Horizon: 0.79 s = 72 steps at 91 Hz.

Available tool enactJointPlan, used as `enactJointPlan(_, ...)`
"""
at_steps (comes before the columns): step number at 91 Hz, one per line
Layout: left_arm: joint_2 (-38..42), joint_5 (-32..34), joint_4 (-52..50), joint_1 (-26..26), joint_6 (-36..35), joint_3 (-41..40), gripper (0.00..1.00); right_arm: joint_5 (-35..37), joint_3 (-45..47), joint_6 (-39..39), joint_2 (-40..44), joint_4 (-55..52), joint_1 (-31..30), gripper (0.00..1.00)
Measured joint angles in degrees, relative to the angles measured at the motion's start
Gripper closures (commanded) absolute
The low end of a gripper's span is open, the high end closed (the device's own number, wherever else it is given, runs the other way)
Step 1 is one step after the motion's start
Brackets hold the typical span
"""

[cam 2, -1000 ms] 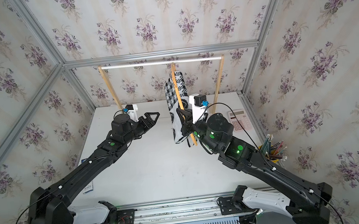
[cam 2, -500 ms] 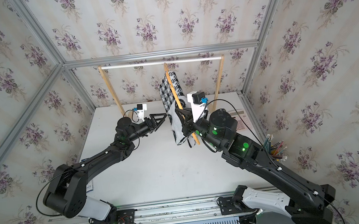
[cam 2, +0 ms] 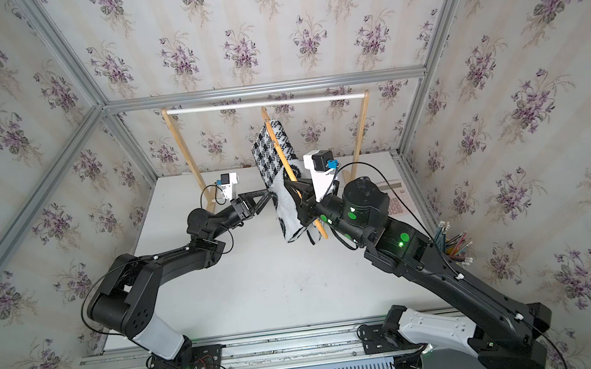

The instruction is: Hang the scarf on the hanger

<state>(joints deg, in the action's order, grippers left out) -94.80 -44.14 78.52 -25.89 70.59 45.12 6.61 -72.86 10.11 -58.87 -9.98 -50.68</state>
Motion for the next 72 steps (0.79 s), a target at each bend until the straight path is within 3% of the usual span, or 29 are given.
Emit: enactJointPlan(72,-2.3,-0.3,0.8,-2.9,-3.9,5.4,0.17,-3.5,-1.0,1.6,-0.5,0.8,0.5,1.00)
